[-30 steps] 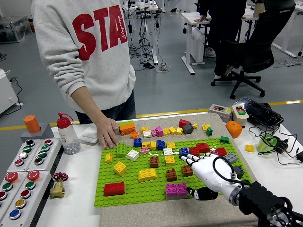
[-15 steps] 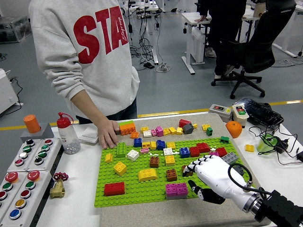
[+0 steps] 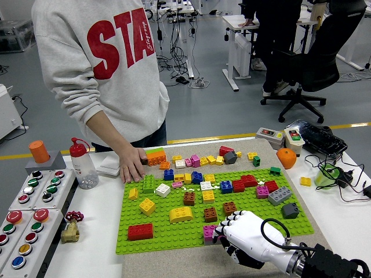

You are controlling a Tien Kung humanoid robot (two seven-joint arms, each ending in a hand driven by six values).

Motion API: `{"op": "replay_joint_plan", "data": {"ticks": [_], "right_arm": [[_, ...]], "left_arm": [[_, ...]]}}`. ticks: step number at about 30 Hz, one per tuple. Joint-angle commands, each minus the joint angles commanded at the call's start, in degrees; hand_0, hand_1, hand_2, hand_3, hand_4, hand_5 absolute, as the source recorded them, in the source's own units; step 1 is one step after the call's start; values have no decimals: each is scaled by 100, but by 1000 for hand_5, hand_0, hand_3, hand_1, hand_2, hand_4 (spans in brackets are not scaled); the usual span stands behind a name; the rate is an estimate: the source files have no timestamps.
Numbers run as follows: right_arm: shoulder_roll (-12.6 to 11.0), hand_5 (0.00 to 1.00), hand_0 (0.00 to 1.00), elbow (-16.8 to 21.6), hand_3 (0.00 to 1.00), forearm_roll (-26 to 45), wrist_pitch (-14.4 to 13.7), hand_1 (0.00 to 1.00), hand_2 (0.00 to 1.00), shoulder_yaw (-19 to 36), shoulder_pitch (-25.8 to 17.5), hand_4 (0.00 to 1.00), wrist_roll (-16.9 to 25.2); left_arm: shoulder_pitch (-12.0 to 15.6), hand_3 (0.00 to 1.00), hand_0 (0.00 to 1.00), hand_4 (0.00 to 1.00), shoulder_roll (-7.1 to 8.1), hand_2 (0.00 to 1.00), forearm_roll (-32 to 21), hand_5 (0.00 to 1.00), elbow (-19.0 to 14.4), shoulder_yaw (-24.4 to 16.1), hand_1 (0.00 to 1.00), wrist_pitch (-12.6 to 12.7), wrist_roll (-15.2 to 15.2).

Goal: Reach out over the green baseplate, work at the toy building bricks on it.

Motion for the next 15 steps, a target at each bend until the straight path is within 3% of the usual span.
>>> {"op": "replay_joint_plan", "data": {"ticks": [15], "right_arm": [[235,143,615,-392,601,0,4,668,663,-162,214,120,-154]], "left_arm": [[-16,399,626,338,-1,605,-15,980,0,14,595,-1,-2]]}}
